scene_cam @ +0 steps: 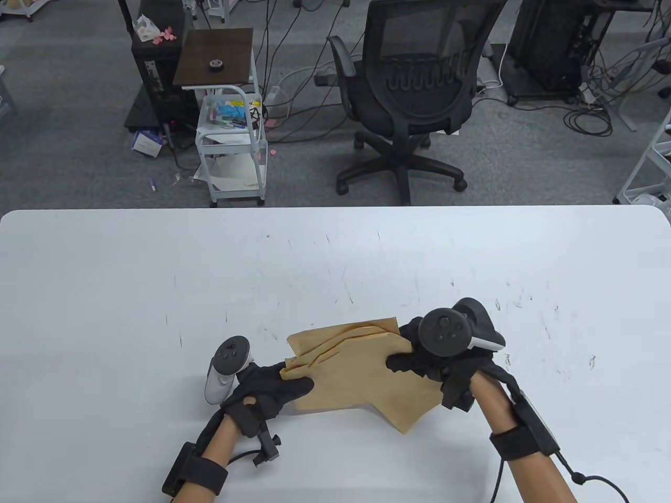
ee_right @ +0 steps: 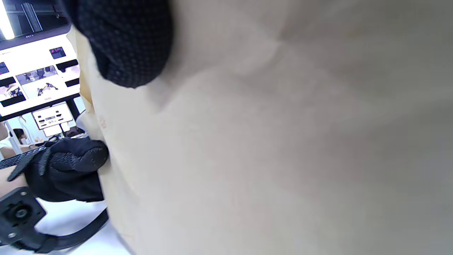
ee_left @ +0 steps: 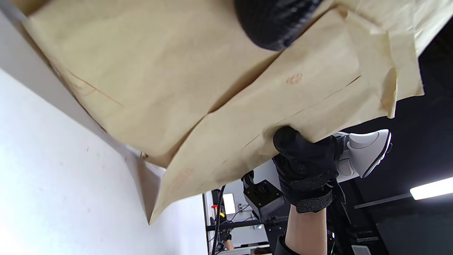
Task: Push scattered envelopes inward from both sides into a neat stack
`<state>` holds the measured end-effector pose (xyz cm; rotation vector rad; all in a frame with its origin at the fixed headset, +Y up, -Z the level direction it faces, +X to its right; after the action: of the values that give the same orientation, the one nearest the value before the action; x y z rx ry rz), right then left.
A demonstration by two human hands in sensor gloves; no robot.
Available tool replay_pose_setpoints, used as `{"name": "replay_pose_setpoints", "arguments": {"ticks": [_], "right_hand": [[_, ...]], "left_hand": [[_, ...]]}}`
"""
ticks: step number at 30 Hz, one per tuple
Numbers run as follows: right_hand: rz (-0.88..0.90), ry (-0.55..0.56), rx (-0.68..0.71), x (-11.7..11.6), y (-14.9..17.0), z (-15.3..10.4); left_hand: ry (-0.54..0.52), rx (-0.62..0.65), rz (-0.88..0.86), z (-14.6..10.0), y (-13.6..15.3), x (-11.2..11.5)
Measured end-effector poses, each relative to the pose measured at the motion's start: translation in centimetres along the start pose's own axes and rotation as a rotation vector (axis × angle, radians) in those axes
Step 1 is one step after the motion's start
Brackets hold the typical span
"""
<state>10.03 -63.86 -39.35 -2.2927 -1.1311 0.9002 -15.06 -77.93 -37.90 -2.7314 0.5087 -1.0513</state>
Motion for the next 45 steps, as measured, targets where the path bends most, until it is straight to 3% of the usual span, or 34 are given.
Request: {"name": "replay_pose_setpoints", "arguments": {"ticks": [5,8,13,15,19,23,26,29,31,35,36,39,41,45], "right_hand": [[-0.336,-0.029,-0.058,3.1,-3.9,0.8],[-0.363,-0.222,-0.232,0.7,-2.7,0.9],[-0.436,-0.270,-0.258,-2.5,-0.9,2.1],[-0.441,-0.206,-0.193,-1.8,-1.5,2.9],[-0.323,-0.111,-0.150,1.9,-3.0,3.1],[-0.247,-0.054,-0.145,3.5,-2.4,2.2],[-0.164,-0.164,-0.274,1.3,1.2,1.4],[-0.117,-0.234,-0.355,-0.8,4.0,1.0],[-0.149,-0.107,-0.211,-0.5,3.0,1.5],[-0.384,-0.068,-0.115,0.7,-1.0,2.0],[-0.408,-0.046,-0.097,1.3,-1.8,2.0],[-0.341,-0.116,-0.192,2.3,-2.3,1.7],[-0.274,-0.172,-0.197,1.1,-1.8,1.8],[-0.201,-0.104,-0.072,-2.2,-1.3,2.8]], "left_hand": [[-0.032,0.028,0.052,-0.4,-0.7,-1.1],[-0.084,0.045,0.118,-0.9,-1.5,-2.2],[-0.149,0.015,0.140,-0.9,-1.4,-2.2],[-0.263,0.015,0.148,-0.9,-1.7,-2.4],[-0.370,0.136,0.049,-1.6,-3.6,-4.0],[-0.359,0.217,-0.120,-2.3,-3.7,-4.9],[-0.313,0.111,-0.114,-2.1,-1.2,-4.3],[-0.110,0.020,-0.112,-1.5,0.4,-2.1],[-0.040,-0.014,-0.093,-1.0,0.6,-0.7],[-0.146,0.048,-0.072,-0.3,-0.9,-0.3],[-0.165,0.064,-0.062,-0.3,-1.2,-0.4],[-0.251,0.101,0.013,-0.7,-2.3,-1.5],[-0.271,0.085,0.060,-0.8,-2.2,-1.8],[-0.192,0.091,0.002,-0.1,-2.0,-0.2]]}}
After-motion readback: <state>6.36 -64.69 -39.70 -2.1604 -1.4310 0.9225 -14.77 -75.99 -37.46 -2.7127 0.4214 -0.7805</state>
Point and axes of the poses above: the tracker on the back of each hand, its own y axis roughly to the little-finger side, its own z axis roughly from the wrist to the fingertips, x = y × z, the point moved 4 cm from there along z, roughly from the wrist to the fingertips, and after that the axes turned 15 degrees about z, right-handed, at the moved point
